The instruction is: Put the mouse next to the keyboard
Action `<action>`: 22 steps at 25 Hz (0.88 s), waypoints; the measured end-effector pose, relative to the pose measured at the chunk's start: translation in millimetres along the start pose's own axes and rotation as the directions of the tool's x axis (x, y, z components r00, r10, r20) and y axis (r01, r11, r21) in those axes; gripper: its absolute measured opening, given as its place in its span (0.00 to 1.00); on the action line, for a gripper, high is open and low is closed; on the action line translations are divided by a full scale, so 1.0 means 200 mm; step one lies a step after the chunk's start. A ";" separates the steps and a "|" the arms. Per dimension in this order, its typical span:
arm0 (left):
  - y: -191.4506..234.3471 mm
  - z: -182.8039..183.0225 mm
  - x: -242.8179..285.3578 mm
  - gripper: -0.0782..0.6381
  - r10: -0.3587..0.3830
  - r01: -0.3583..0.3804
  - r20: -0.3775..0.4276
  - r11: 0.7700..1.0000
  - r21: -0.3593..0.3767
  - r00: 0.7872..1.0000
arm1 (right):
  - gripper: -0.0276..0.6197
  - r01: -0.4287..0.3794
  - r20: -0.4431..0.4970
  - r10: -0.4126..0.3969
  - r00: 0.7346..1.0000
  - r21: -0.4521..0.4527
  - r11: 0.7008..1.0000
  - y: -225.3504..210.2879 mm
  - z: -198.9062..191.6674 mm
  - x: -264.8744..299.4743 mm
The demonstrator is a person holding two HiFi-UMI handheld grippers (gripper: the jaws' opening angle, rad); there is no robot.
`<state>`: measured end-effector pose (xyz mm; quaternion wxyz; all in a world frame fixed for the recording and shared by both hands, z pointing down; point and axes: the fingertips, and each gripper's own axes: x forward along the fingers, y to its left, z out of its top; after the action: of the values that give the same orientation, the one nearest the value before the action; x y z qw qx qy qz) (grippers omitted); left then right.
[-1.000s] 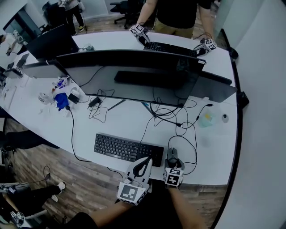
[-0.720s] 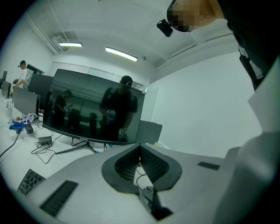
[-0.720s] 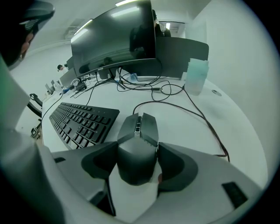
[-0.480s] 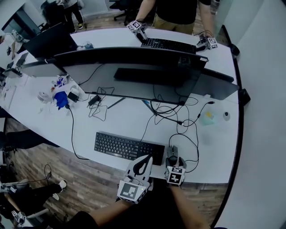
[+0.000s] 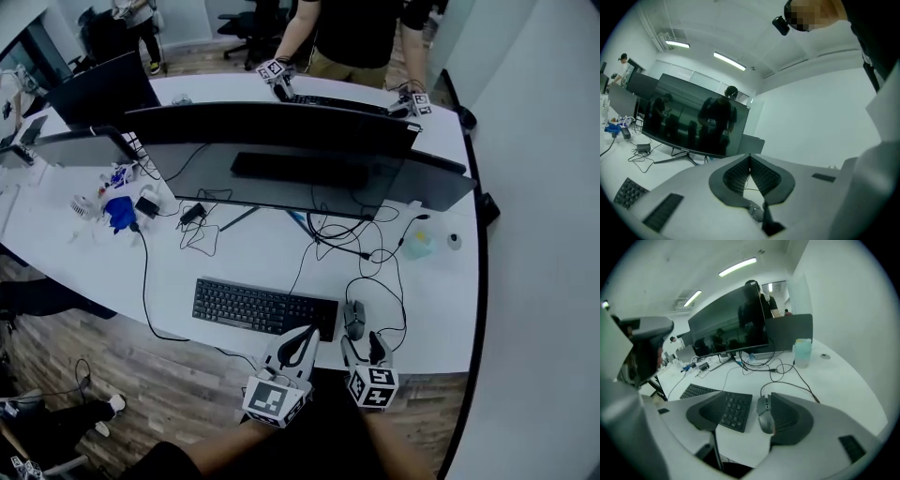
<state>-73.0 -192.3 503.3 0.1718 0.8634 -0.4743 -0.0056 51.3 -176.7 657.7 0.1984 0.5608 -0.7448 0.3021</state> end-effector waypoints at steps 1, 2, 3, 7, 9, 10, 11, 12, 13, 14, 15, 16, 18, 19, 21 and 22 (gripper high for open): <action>-0.02 0.00 -0.02 0.13 -0.013 0.013 0.004 1.000 -0.007 1.000 | 0.53 -0.009 0.036 0.009 0.999 0.001 1.000 0.05 0.05 -0.06; -0.03 0.01 -0.05 0.13 -0.025 0.025 0.008 1.000 -0.012 1.000 | 0.52 -0.017 0.074 0.017 0.997 -0.003 1.000 0.09 0.11 -0.12; -0.04 0.02 -0.07 0.13 -0.037 0.037 0.013 0.999 -0.015 0.999 | 0.51 -0.023 0.113 0.024 0.993 -0.009 1.000 0.14 0.17 -0.18; -0.12 0.09 -0.14 0.13 -0.077 0.078 0.048 0.997 -0.014 0.996 | 0.33 -0.033 0.257 0.043 0.965 -0.046 0.998 0.25 0.37 -0.45; -0.17 0.11 -0.19 0.13 -0.089 0.090 0.065 0.996 -0.009 0.994 | 0.19 -0.044 0.315 0.057 0.948 -0.050 0.998 0.30 0.43 -0.57; -0.20 0.12 -0.21 0.13 -0.095 0.096 0.069 0.995 -0.005 0.993 | 0.12 -0.052 0.337 0.066 0.939 -0.051 0.997 0.32 0.45 -0.62; -0.22 0.13 -0.24 0.13 -0.099 0.099 0.074 0.995 0.000 0.992 | 0.10 -0.058 0.355 0.075 0.932 -0.057 0.997 0.34 0.47 -0.66; -0.25 0.14 -0.27 0.13 -0.097 0.096 0.077 0.995 0.007 0.992 | 0.08 -0.060 0.369 0.081 0.926 -0.067 0.996 0.36 0.48 -0.70; -0.27 0.14 -0.29 0.13 -0.089 0.089 0.079 0.996 0.013 0.993 | 0.08 -0.060 0.379 0.086 0.922 -0.082 0.995 0.38 0.49 -0.74; -0.29 0.13 -0.31 0.13 -0.085 0.084 0.083 0.996 0.017 0.993 | 0.08 -0.056 0.385 0.091 0.918 -0.099 0.993 0.39 0.50 -0.77; -0.32 0.13 -0.33 0.13 -0.087 0.085 0.091 0.996 0.023 0.992 | 0.08 -0.051 0.391 0.093 0.916 -0.118 0.992 0.40 0.50 -0.81; -0.35 0.13 -0.35 0.13 -0.088 0.085 0.102 0.996 0.032 0.991 | 0.08 -0.043 0.399 0.095 0.912 -0.138 0.990 0.42 0.50 -0.85; -0.41 0.14 -0.39 0.13 -0.075 0.070 0.117 0.996 0.047 0.990 | 0.08 -0.032 0.424 0.107 0.899 -0.179 0.983 0.44 0.50 -0.94; -0.45 0.14 -0.41 0.13 -0.069 0.062 0.121 0.996 0.056 0.990 | 0.08 -0.031 0.440 0.117 0.891 -0.198 0.980 0.45 0.50 -0.99; -0.52 0.13 -0.45 0.13 -0.050 0.041 0.130 0.997 0.073 0.990 | 0.07 -0.035 0.464 0.139 0.875 -0.227 0.973 0.46 0.48 -1.08; -0.56 0.12 -0.47 0.13 -0.039 0.028 0.135 0.997 0.078 0.990 | 0.07 -0.040 0.472 0.150 0.869 -0.233 0.972 0.46 0.47 -1.12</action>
<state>-37.8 -66.9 432.5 0.1060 0.8748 -0.4702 -0.0496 33.6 -62.7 424.7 0.0492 0.5563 -0.8258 0.0781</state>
